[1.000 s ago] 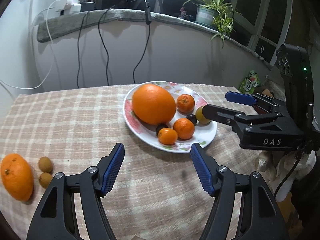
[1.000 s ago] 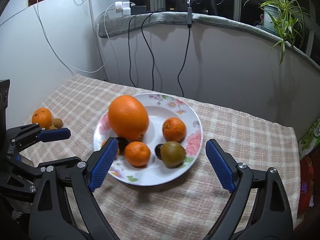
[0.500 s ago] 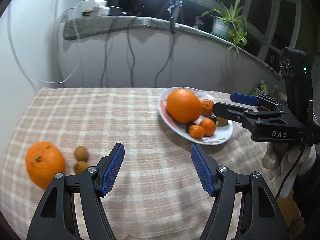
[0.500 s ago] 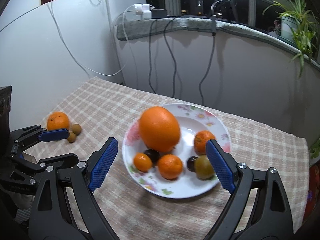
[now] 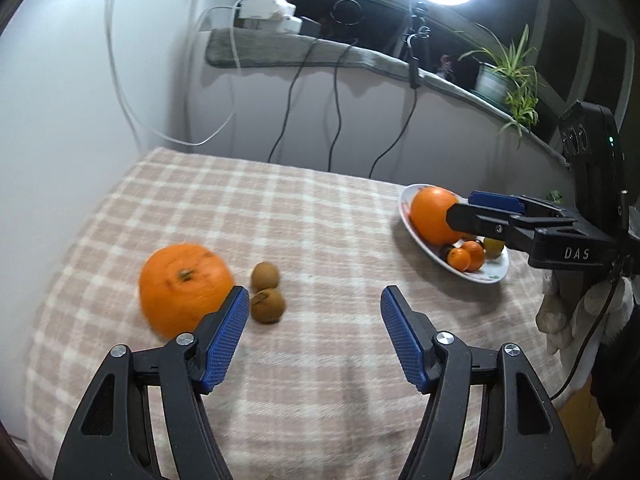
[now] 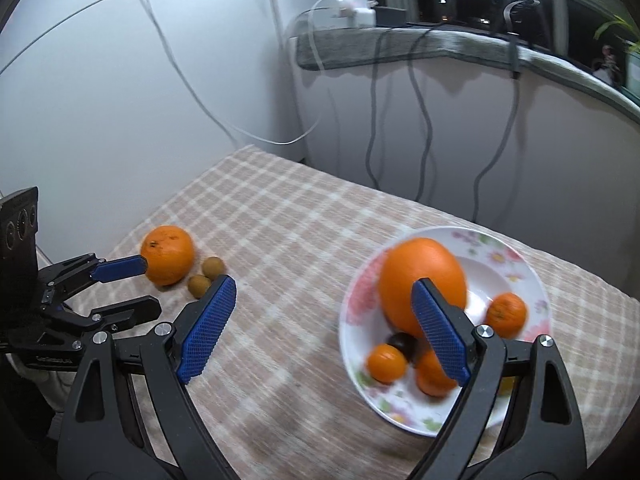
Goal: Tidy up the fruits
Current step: 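Move both tools back toward the two brown kiwis beside the big orange, then close the left tool on one brown kiwi while the right tool grasps the other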
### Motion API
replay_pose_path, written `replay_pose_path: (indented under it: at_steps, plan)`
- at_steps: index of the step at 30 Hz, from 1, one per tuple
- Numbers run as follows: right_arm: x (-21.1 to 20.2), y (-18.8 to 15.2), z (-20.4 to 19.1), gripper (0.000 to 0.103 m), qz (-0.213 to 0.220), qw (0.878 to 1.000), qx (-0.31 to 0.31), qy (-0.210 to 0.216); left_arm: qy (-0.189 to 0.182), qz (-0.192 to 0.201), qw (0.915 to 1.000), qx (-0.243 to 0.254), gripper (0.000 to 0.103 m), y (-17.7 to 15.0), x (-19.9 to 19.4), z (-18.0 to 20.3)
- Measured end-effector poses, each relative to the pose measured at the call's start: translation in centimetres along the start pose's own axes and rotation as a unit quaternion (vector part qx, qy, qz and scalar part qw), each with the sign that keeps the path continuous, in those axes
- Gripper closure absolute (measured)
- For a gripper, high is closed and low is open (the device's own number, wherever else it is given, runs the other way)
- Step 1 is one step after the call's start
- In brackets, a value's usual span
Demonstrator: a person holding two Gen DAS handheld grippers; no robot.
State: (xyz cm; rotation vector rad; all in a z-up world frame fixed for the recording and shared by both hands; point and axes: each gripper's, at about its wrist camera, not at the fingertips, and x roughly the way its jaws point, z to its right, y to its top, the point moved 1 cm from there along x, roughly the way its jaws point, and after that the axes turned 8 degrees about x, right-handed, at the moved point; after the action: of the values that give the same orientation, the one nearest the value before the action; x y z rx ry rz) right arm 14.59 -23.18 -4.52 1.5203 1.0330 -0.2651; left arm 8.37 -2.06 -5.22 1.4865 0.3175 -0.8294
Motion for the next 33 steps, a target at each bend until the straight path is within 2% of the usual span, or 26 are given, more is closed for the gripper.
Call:
replay_pose_path:
  at_steps: [4,8,12,21,30,33]
  plan:
    - [1.2,0.6,-1.3,0.014,-0.02,0.999,-0.008,0.033,0.001,-0.006,0.9999,-0.008,0.051,-0.8,0.0,-0.3]
    - [3.2,1.6,-2.7,0.028,-0.066,0.993,-0.016,0.093,-0.003,-0.013,0.9997,-0.022,0.061,-1.3,0.4,-0.5]
    - [5.9,2.1,-4.0,0.047,-0.12,0.982,-0.018,0.147,-0.001,-0.025,0.999,-0.038,0.066,-1.6,1.4,-0.8]
    - [11.8,2.2,-4.7,0.053,-0.197,0.963,0.022,0.183,0.026,-0.053,0.9976,-0.038,0.068,-1.9,3.9,-0.6]
    - [14.2,2.1,-5.3,0.057,-0.218,0.955,0.05,0.193,0.068,-0.059,0.9959,-0.015,0.068,-1.8,5.5,-0.7]
    - [15.0,1.9,-5.6,0.058,-0.226,0.952,0.055,0.197,0.074,-0.06,0.9954,-0.014,0.073,-1.7,5.9,-0.9]
